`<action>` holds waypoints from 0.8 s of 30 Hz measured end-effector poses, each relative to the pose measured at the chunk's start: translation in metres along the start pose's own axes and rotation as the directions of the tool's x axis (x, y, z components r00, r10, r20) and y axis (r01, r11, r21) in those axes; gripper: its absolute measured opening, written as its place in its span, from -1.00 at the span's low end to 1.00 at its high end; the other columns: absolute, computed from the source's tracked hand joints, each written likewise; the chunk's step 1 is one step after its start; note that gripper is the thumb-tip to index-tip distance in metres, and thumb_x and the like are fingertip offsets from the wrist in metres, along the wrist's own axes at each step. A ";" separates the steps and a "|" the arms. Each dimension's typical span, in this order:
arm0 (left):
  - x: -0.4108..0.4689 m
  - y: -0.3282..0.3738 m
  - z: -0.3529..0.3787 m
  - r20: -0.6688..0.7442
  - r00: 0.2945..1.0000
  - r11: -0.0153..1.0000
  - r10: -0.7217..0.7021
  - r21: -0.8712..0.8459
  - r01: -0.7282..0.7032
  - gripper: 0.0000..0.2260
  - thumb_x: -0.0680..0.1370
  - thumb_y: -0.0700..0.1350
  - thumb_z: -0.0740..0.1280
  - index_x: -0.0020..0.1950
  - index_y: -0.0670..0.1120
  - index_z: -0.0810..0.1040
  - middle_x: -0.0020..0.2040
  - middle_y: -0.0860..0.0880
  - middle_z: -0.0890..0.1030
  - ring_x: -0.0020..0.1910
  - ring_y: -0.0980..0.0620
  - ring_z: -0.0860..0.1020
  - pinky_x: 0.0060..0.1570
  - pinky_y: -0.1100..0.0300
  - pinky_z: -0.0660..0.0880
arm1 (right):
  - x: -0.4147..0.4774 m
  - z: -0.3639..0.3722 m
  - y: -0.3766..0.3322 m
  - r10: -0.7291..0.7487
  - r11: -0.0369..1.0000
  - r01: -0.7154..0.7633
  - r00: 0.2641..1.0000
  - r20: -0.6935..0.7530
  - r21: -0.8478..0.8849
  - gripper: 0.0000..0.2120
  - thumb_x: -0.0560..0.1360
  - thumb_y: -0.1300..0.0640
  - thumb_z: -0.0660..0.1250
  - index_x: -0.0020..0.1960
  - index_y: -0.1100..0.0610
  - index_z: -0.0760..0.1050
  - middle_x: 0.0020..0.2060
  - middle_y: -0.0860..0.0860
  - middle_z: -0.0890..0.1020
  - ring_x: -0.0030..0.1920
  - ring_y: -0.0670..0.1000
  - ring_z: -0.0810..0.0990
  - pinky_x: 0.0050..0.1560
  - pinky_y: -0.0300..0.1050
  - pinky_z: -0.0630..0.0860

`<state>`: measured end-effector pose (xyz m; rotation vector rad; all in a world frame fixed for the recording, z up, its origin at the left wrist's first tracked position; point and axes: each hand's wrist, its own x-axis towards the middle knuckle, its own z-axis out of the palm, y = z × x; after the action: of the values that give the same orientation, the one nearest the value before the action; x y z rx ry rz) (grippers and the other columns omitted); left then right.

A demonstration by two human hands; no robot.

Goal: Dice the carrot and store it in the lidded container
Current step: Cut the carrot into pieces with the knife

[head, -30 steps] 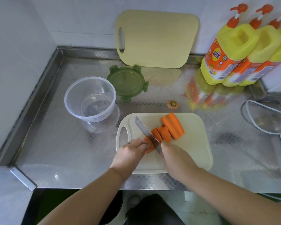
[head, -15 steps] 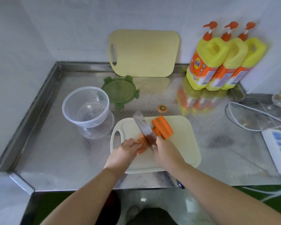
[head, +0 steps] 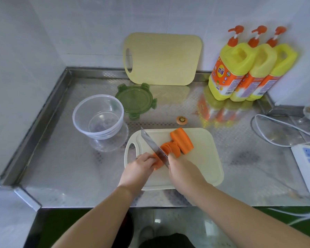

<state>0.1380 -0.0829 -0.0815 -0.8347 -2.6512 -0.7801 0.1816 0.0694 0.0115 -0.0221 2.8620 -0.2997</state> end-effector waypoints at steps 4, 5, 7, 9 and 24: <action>0.001 0.000 -0.001 -0.021 1.000 1.000 0.012 0.020 -0.012 -0.78 0.44 -0.03 0.21 -0.20 -0.02 0.65 -0.12 0.13 0.56 -0.33 0.05 0.58 -0.58 0.25 0.47 | -0.001 -0.002 -0.002 -0.015 1.000 0.015 1.000 0.004 -0.022 -0.70 0.61 0.25 0.09 0.34 0.17 0.25 -0.01 0.09 0.58 -0.03 0.11 0.60 -0.25 -0.12 0.28; 0.001 0.001 -0.002 -0.024 1.000 1.000 0.017 0.023 -0.016 -0.77 0.45 -0.03 0.21 -0.20 -0.02 0.65 -0.14 0.11 0.59 -0.33 0.06 0.59 -0.58 0.26 0.47 | 0.000 -0.003 -0.002 -0.017 0.999 0.018 1.000 0.011 -0.032 -0.69 0.61 0.25 0.08 0.34 0.17 0.25 0.00 0.09 0.58 -0.03 0.10 0.60 -0.28 -0.13 0.28; 0.001 0.001 -0.002 -0.028 0.999 0.999 0.021 0.024 -0.020 -0.77 0.45 -0.03 0.21 -0.19 -0.03 0.66 -0.17 0.08 0.62 -0.33 0.05 0.59 -0.58 0.26 0.47 | 0.000 -0.004 -0.003 -0.019 0.999 0.020 1.000 0.022 -0.038 -0.69 0.60 0.26 0.09 0.34 0.17 0.25 -0.01 0.09 0.59 -0.03 0.10 0.60 -0.33 -0.15 0.27; 0.001 0.000 -0.003 -0.022 1.000 1.000 0.022 0.018 -0.022 -0.77 0.45 -0.04 0.21 -0.19 -0.03 0.66 -0.16 0.08 0.62 -0.33 0.06 0.60 -0.58 0.25 0.47 | -0.001 -0.004 -0.002 -0.022 0.999 0.023 1.000 0.020 -0.034 -0.68 0.60 0.26 0.10 0.35 0.16 0.24 -0.03 0.08 0.59 -0.09 0.09 0.59 -0.32 -0.15 0.28; -0.001 -0.009 0.004 -0.003 0.998 0.997 0.066 -0.034 -0.066 -0.85 0.41 -0.12 0.25 -0.12 -0.03 0.61 -0.19 0.05 0.61 -0.34 0.03 0.59 -0.46 0.24 0.52 | 0.014 0.010 0.008 -0.031 0.999 0.033 0.986 0.166 -0.012 -0.72 0.56 0.32 0.12 0.26 0.18 0.29 -0.37 -0.06 0.25 -0.25 0.04 0.40 -0.41 -0.21 0.23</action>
<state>0.1331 -0.0867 -0.0887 -0.9241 -2.6010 -0.8110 0.1705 0.0747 -0.0033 -0.0918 2.7003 -0.2703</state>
